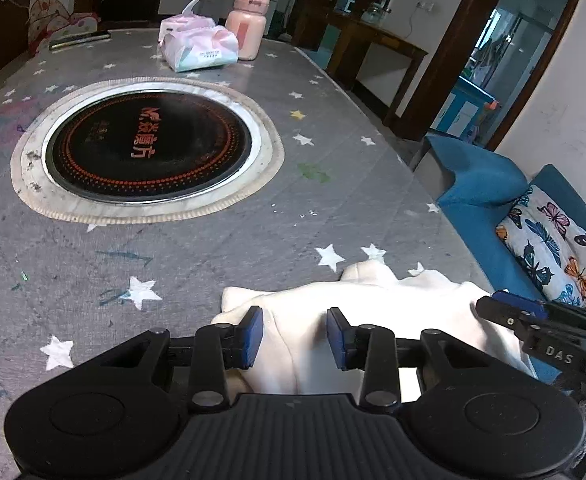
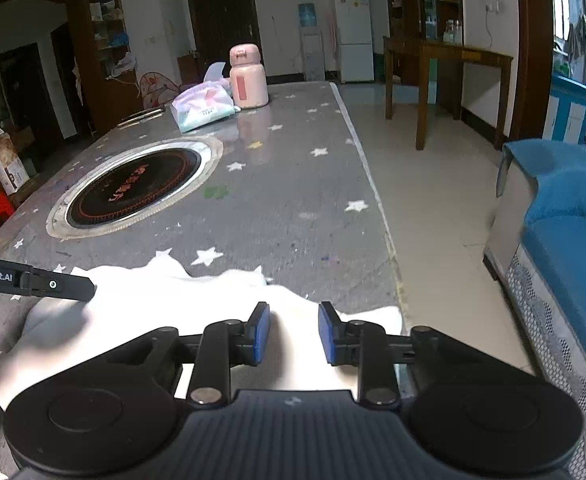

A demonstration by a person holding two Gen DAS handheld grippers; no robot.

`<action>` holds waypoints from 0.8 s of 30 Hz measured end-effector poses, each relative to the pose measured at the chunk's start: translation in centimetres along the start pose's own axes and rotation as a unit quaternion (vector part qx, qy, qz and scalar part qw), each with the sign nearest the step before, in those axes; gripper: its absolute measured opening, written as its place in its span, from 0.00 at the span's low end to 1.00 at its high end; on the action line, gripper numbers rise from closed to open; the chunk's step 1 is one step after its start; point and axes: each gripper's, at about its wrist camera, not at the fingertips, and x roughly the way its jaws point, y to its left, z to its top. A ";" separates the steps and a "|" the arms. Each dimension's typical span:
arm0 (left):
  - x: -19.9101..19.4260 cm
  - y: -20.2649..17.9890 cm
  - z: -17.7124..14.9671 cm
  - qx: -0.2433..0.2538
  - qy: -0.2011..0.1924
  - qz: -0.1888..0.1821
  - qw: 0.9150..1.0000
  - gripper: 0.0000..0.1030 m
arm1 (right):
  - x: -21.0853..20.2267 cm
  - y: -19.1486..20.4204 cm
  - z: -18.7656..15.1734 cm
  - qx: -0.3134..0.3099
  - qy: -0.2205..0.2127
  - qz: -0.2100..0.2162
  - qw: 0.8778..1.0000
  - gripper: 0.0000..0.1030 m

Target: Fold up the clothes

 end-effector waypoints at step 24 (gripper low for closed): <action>-5.0 -1.9 -6.9 0.097 -0.028 0.027 0.995 0.51 | -7.0 3.6 -5.2 -0.048 -0.022 0.024 0.998 0.64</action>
